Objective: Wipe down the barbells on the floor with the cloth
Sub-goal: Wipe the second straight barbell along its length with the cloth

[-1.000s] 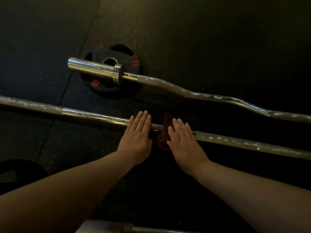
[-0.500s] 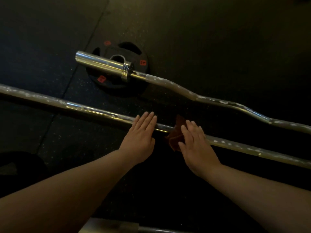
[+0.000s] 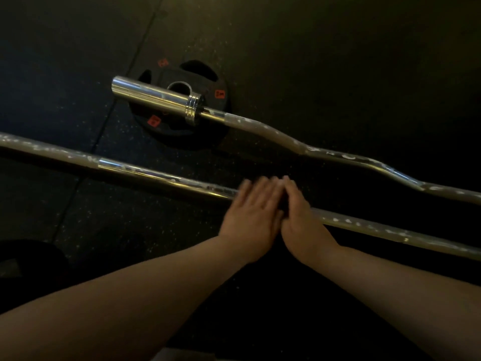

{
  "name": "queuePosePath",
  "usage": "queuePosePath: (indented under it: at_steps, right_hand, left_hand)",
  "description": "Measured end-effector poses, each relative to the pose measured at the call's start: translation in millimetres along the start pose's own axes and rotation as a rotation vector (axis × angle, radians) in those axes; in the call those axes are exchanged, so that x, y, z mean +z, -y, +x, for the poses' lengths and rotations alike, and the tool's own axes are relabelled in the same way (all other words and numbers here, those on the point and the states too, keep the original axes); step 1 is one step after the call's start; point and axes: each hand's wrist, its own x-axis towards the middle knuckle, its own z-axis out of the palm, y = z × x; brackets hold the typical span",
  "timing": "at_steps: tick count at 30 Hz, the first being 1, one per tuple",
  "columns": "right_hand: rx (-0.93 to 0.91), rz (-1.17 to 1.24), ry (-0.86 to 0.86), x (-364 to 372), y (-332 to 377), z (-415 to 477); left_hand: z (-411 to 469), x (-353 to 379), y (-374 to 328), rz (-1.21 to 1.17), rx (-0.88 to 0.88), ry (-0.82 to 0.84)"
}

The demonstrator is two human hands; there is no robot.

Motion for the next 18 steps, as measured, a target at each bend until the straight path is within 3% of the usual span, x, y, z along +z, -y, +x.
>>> queuePosePath:
  at_steps: [3,6,10,13,15,18]
  right_hand:
    - [0.113,0.028,-0.068,0.7,-3.8,-9.0]
    - [0.086,-0.087,0.069,-0.4,-2.9,-13.3]
    - [0.027,-0.231,0.145,-0.4,2.5,-11.7]
    - [0.021,-0.368,0.133,4.3,6.7,-4.7]
    - [-0.006,-0.439,0.134,13.1,13.3,4.3]
    - [-0.028,-0.449,0.096,22.7,26.7,18.1]
  left_hand:
    - [10.3,15.3,-5.4,0.055,0.092,0.050]
    - [0.5,17.4,26.6,0.130,0.136,-0.063]
    - [-31.6,4.3,87.4,0.040,-0.174,-0.216]
    - [-23.2,-7.6,80.5,-0.030,-0.366,-0.246]
    - [-8.9,-8.7,56.0,-0.002,-0.275,-0.212]
    - [-6.9,8.6,36.3,0.057,0.043,-0.074]
